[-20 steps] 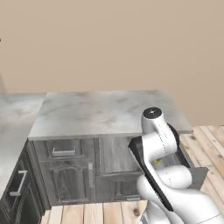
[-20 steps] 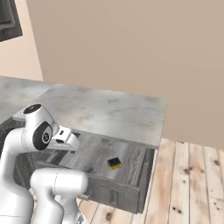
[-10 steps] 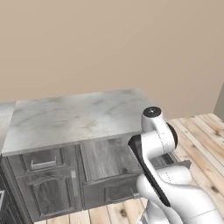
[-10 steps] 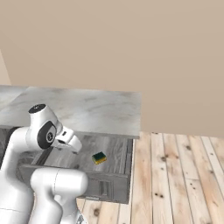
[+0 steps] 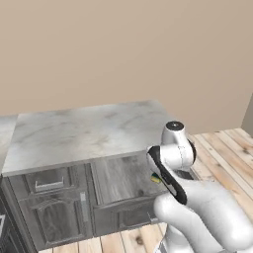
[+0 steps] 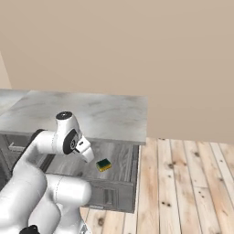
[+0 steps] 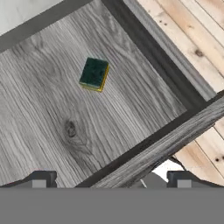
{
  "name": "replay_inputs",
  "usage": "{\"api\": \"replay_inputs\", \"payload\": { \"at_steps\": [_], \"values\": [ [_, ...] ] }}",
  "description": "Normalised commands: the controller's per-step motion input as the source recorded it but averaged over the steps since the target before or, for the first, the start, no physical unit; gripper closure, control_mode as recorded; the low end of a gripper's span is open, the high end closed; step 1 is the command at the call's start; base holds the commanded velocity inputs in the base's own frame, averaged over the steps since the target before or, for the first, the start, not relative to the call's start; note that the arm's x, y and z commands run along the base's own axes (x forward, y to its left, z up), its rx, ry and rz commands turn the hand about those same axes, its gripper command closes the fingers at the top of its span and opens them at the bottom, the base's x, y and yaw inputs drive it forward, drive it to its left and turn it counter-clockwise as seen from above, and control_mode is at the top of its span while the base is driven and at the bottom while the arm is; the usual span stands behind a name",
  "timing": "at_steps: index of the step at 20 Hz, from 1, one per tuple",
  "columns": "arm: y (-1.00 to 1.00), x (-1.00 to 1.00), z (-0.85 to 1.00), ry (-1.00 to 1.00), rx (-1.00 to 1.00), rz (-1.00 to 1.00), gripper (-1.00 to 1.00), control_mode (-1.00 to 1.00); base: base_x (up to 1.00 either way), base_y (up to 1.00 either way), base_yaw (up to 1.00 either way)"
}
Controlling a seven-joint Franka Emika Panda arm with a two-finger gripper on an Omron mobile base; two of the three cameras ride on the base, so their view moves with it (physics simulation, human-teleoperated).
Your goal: Restock the sink supplies by placing the sponge and soap dispenser on the counter and next to the sink. Make sure the soap dispenser is upright.
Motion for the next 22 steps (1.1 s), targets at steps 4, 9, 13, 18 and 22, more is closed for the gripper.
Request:
{"api": "replay_inputs", "payload": {
  "at_steps": [4, 9, 13, 18, 22],
  "values": [
    [-0.08, 0.62, -0.38, 0.12, 0.08, -0.07, -1.00, -1.00, 0.00, 0.00, 0.00],
    [-0.22, 0.20, -0.51, 0.05, 0.00, -0.01, -1.00, -1.00, 0.00, 0.00, 0.00],
    [-0.12, 0.05, -0.51, 0.01, 0.00, 0.00, -1.00, -1.00, 0.00, 0.00, 0.00],
    [-0.01, 0.14, -0.45, 0.00, 0.00, -0.02, -1.00, -1.00, 0.00, 0.00, 0.00],
    [0.00, 0.01, -0.42, -0.07, 0.00, -0.02, -1.00, -1.00, 0.00, 0.00, 0.00]
  ]
}}
